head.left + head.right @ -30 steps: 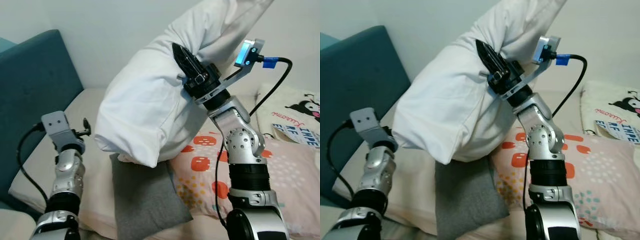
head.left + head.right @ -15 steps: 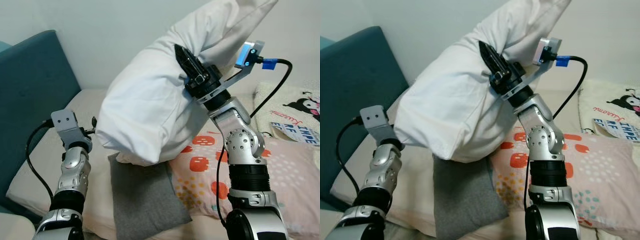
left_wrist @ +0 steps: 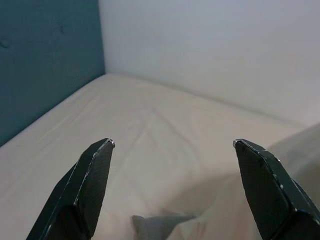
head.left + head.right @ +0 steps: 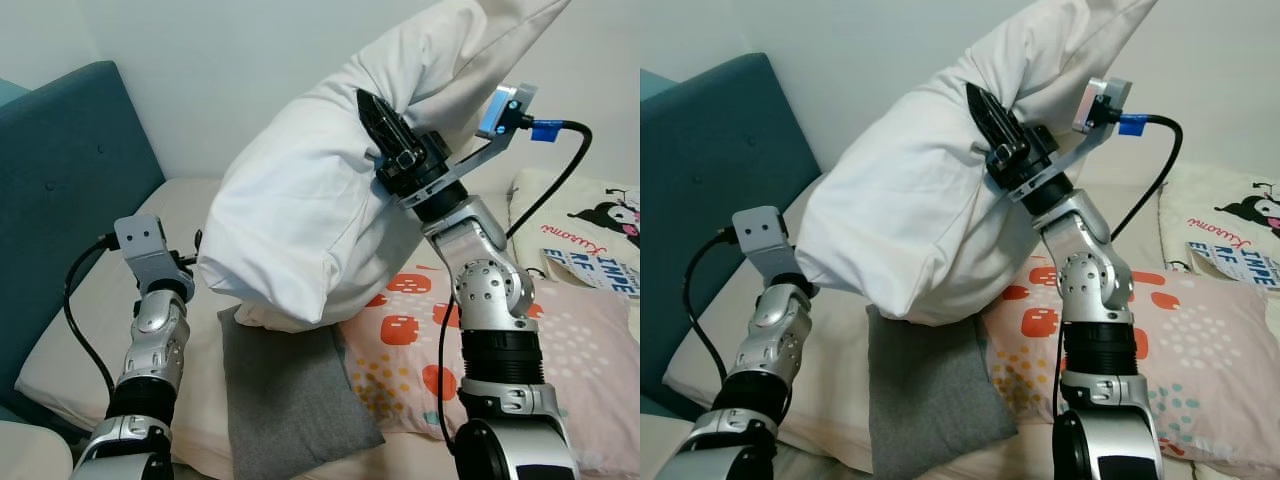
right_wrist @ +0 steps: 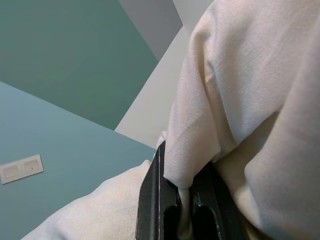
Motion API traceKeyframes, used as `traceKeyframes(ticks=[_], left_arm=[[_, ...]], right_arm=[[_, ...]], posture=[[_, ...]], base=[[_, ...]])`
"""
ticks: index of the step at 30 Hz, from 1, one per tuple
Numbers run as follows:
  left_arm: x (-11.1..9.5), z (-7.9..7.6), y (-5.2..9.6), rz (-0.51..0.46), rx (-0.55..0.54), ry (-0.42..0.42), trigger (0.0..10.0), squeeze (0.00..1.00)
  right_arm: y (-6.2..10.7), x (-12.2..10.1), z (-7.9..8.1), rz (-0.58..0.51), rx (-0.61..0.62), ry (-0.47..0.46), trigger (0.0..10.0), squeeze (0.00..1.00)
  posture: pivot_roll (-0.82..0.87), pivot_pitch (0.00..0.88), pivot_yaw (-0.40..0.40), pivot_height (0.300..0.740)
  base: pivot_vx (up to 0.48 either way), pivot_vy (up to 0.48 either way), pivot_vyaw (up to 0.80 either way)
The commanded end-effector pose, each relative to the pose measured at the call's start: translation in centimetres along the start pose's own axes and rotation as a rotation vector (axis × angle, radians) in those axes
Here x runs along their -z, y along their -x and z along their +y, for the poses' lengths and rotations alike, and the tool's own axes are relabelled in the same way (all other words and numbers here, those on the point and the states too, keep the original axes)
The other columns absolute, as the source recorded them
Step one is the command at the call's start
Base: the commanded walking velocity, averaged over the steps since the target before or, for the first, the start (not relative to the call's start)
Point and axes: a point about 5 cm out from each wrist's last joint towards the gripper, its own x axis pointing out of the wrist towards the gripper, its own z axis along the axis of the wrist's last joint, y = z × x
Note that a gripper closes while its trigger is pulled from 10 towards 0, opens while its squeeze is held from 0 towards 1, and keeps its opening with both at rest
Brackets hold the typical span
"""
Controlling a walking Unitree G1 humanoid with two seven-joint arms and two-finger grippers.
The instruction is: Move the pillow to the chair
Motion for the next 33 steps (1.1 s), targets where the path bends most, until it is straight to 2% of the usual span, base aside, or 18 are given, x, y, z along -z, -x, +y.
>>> traceKeyframes(ticks=[1,33], left_arm=[[-0.1,-0.2,0.0,-0.003,0.011,0.005,10.0,0.00],[-0.7,-0.6,0.0,-0.034,0.020,-0.018,10.0,0.00]], right_arm=[[-0.5,-0.3,0.8,-0.015,-0.040,0.015,10.0,0.00],[-0.6,-0.6,1.9,-0.029,-0.121,-0.006,10.0,0.00]], posture=[[0.02,0.000,0.071,0.740],[0.01,0.000,0.065,0.740]], base=[[-0.337,0.000,0.77],[0.000,0.000,0.77]])
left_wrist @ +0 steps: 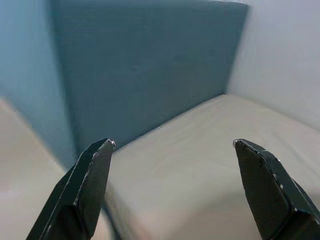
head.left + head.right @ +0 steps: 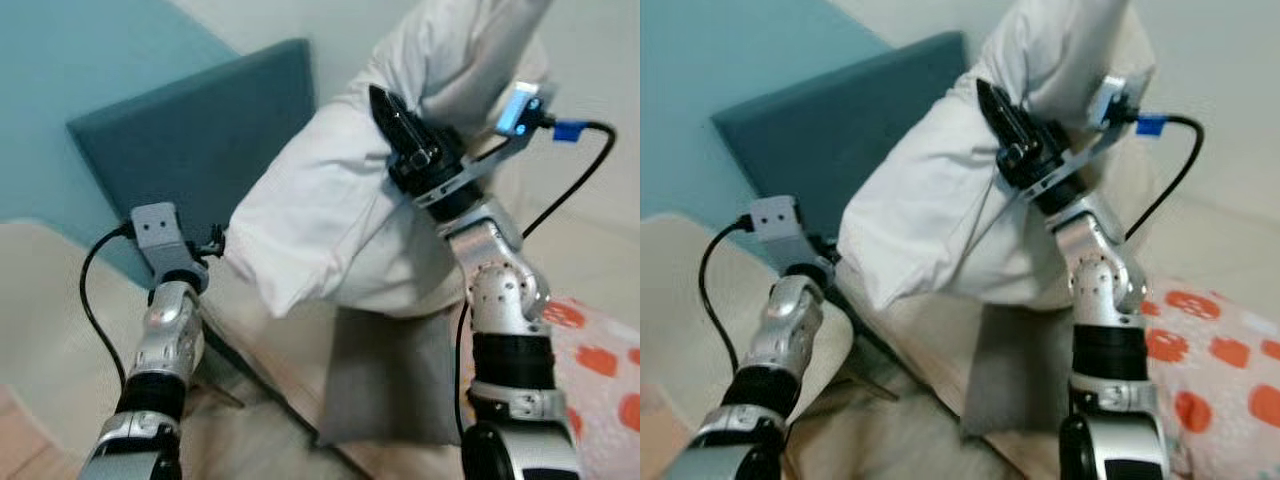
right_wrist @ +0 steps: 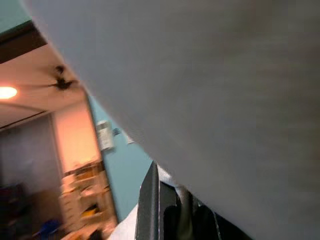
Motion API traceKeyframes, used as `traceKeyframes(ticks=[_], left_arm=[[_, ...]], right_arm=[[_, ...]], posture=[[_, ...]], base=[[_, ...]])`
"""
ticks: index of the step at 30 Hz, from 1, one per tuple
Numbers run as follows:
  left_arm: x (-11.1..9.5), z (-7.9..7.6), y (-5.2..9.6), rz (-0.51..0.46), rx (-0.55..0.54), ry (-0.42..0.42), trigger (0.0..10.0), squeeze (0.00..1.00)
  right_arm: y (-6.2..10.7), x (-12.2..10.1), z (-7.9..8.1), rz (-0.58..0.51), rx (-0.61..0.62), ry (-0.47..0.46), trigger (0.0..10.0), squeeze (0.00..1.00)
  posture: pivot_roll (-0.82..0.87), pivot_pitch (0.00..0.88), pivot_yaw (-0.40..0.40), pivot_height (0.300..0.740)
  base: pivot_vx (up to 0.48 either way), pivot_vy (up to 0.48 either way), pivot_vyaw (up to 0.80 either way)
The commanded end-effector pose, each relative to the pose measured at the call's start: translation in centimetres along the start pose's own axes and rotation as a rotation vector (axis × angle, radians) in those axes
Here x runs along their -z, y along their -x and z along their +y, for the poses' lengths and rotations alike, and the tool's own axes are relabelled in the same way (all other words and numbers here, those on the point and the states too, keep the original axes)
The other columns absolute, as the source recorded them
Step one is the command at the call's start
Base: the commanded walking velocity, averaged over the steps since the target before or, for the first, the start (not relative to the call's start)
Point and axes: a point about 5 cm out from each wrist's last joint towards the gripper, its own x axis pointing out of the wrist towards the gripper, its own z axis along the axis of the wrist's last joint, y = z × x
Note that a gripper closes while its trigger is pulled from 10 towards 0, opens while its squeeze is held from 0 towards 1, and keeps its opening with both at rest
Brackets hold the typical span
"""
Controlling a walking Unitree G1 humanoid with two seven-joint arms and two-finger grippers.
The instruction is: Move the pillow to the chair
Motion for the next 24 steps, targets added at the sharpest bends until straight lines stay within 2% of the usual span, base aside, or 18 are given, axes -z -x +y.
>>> traceKeyframes(ticks=[1,9,24], left_arm=[[0.0,0.8,0.1,0.004,-0.021,-0.020,10.0,0.00],[-0.2,0.6,0.1,-0.012,-0.015,-0.034,10.0,0.00],[-0.5,0.2,0.1,-0.036,0.002,-0.056,10.0,0.00]], right_arm=[[-1.1,-0.4,1.4,-0.031,-0.099,-0.016,10.0,0.00],[-1.2,-0.4,2.4,-0.043,-0.167,-0.038,10.0,0.00],[-1.2,0.0,2.9,-0.037,-0.195,-0.058,10.0,0.00]], posture=[[0.01,0.000,0.065,0.740],[0.01,0.000,0.060,0.740],[0.01,0.000,0.057,0.740]], base=[[0.000,0.000,0.77],[0.000,0.000,0.77],[0.000,0.000,0.77]])
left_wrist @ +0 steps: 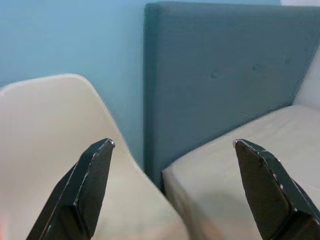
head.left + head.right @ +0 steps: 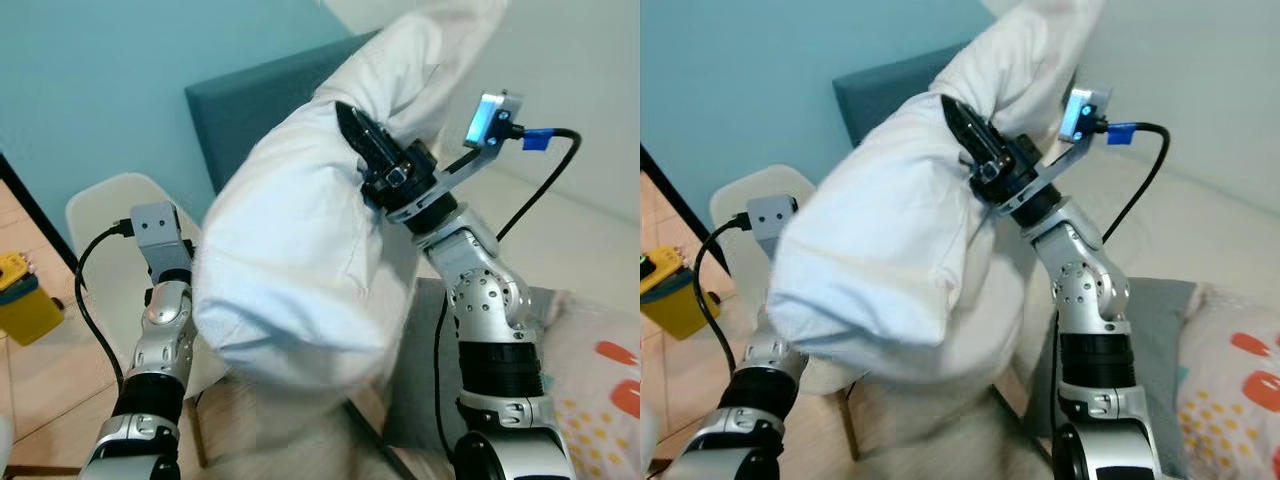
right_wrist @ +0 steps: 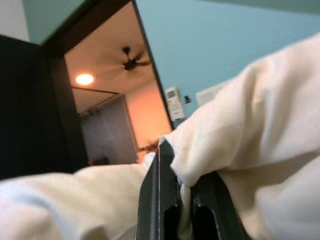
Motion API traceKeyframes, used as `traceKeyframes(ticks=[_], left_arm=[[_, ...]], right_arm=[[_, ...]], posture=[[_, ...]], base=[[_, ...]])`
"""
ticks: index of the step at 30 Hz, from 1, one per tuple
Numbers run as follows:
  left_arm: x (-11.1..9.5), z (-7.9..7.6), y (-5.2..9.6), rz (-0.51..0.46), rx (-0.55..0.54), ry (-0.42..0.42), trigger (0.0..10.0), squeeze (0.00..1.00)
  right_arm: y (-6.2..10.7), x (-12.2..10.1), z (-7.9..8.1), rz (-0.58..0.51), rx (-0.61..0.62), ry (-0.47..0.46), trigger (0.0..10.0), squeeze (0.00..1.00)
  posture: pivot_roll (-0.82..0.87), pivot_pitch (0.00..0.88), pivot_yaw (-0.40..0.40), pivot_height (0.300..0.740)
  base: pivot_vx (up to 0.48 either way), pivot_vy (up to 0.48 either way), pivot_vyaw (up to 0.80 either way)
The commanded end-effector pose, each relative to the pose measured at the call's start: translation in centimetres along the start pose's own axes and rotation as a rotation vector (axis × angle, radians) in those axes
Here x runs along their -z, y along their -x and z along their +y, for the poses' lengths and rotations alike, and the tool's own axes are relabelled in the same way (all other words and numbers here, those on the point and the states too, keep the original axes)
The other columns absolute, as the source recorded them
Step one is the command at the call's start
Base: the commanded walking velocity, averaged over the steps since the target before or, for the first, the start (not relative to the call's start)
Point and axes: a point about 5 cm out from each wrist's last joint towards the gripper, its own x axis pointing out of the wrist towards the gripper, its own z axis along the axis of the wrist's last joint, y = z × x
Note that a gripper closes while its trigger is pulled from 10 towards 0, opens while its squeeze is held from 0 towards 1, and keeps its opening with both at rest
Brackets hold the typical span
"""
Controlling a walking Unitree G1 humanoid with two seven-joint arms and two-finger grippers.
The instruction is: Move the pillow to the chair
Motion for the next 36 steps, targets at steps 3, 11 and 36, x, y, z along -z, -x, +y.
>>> traceKeyframes(ticks=[3,11,36], left_arm=[[0.4,0.1,0.3,0.005,-0.003,-0.011,10.0,0.00],[0.8,0.3,0.5,0.018,-0.015,-0.020,10.0,0.00],[1.2,0.7,1.0,0.003,0.009,-0.078,10.0,0.00]], right_arm=[[-0.9,-1.2,1.2,-0.051,-0.074,0.032,10.0,0.00],[-0.4,0.7,0.6,0.010,-0.013,0.013,10.0,0.00],[1.3,2.0,-4.0,0.123,0.399,0.191,10.0,0.00]], posture=[[0.01,0.000,0.057,0.740],[0.01,0.000,0.050,0.740],[0.01,0.000,0.051,0.740]], base=[[0.000,0.000,0.77],[0.000,0.000,0.77],[0.086,0.000,0.52]])
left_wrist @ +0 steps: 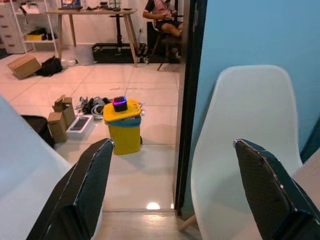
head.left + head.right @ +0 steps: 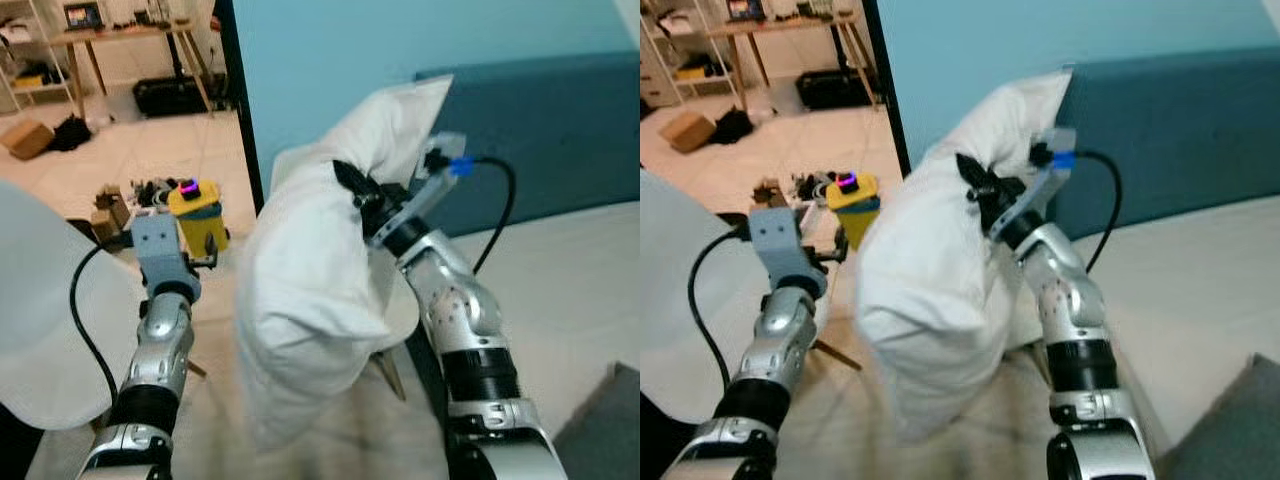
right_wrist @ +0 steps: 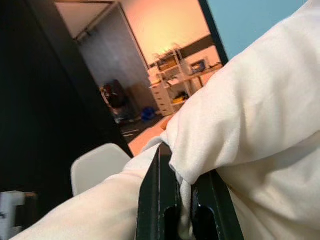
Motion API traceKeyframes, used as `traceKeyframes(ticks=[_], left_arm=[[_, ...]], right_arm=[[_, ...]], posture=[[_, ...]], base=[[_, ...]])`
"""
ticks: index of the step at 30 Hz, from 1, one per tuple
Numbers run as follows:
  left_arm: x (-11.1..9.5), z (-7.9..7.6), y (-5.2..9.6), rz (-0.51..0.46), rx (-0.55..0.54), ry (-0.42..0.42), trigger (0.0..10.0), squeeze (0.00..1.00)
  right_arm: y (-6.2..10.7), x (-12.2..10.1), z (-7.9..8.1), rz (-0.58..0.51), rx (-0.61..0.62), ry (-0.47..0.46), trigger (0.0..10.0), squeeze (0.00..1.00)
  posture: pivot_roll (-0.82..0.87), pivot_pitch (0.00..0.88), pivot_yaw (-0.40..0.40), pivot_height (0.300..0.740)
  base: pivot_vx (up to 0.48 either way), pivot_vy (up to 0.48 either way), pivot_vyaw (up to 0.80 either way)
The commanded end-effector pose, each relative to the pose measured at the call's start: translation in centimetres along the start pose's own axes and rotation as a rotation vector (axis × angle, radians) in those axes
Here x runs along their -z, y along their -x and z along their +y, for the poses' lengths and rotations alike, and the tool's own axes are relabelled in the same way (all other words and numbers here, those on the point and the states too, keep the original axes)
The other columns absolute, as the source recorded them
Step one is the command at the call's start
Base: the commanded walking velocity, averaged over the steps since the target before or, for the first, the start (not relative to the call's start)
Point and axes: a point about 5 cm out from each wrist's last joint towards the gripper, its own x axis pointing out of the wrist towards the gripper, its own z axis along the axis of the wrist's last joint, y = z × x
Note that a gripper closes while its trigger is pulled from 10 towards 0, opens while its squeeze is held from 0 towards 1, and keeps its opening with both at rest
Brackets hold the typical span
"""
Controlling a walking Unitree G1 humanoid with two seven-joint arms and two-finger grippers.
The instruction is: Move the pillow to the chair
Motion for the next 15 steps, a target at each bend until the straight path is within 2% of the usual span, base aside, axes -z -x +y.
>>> traceKeyframes(ticks=[1,5,10,12,15], left_arm=[[-0.1,-0.1,0.1,-0.016,0.010,-0.013,10.0,0.00],[-0.1,-0.5,0.2,-0.020,0.021,0.000,10.0,0.00],[-0.2,-0.6,0.1,-0.023,0.026,0.007,10.0,0.00],[-0.3,-0.6,0.1,-0.025,0.026,0.011,10.0,0.00],[-0.4,-0.7,0.1,-0.029,0.024,0.016,10.0,0.00]], right_arm=[[-0.7,-2.9,0.9,-0.132,-0.035,0.061,10.0,0.00],[-0.6,-3.2,0.6,-0.143,-0.003,0.074,10.0,0.00],[-0.8,-3.3,0.6,-0.139,-0.007,0.076,10.0,0.00],[-0.9,-3.3,0.8,-0.139,-0.019,0.077,10.0,0.00],[-1.0,-3.2,1.8,-0.137,-0.106,0.070,10.0,0.00]], posture=[[0.01,0.000,0.051,0.740],[0.01,0.000,0.051,0.740],[0.00,0.000,0.048,0.740],[0.00,0.000,0.045,0.740],[0.01,0.000,0.036,0.740]], base=[[0.480,0.000,0.00],[0.480,0.000,0.00],[0.480,0.000,-0.80],[0.480,0.000,0.00],[0.480,0.000,0.00]])
